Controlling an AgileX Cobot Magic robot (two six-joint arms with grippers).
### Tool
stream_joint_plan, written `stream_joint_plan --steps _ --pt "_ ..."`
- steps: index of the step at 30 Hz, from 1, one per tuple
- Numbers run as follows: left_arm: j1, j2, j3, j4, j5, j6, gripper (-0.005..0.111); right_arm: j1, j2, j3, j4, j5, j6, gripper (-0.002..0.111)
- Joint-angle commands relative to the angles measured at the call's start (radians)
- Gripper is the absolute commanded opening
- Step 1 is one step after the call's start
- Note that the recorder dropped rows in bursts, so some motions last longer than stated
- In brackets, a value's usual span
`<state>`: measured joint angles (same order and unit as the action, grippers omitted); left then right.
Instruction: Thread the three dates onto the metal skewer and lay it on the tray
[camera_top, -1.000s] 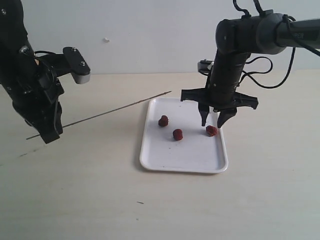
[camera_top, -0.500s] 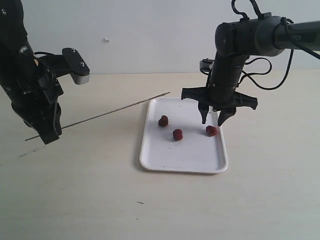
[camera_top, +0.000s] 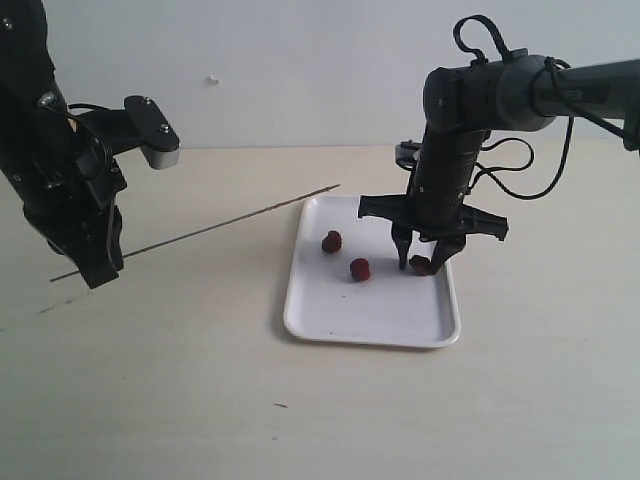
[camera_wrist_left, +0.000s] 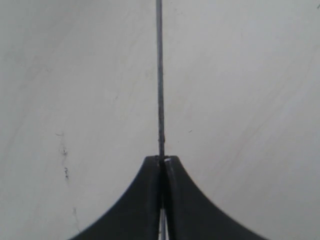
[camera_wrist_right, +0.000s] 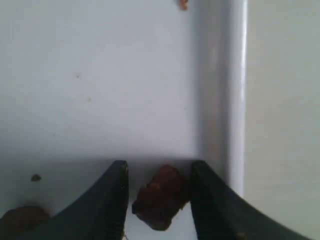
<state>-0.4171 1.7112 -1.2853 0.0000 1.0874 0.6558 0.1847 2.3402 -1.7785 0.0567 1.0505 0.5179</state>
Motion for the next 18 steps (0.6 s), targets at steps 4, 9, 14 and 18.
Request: stream_joint_plan --steps 4,9,14,18 --pt "0.002 -0.001 0.002 -0.012 -0.001 -0.006 0.000 0.001 0.003 -0.006 -0.007 0.005 -0.027 0.041" --pt "0.002 -0.001 0.002 -0.012 -0.007 -0.006 0.000 0.001 -0.014 -0.014 -0.014 -0.008 -0.184 0.050" --pt "0.002 -0.001 0.002 -0.014 -0.011 -0.006 0.000 0.001 -0.014 -0.054 -0.006 -0.006 -0.397 0.058" --pt "0.002 -0.001 0.002 -0.014 -0.013 -0.008 0.000 0.001 -0.006 -0.054 -0.006 -0.004 -0.460 0.058"
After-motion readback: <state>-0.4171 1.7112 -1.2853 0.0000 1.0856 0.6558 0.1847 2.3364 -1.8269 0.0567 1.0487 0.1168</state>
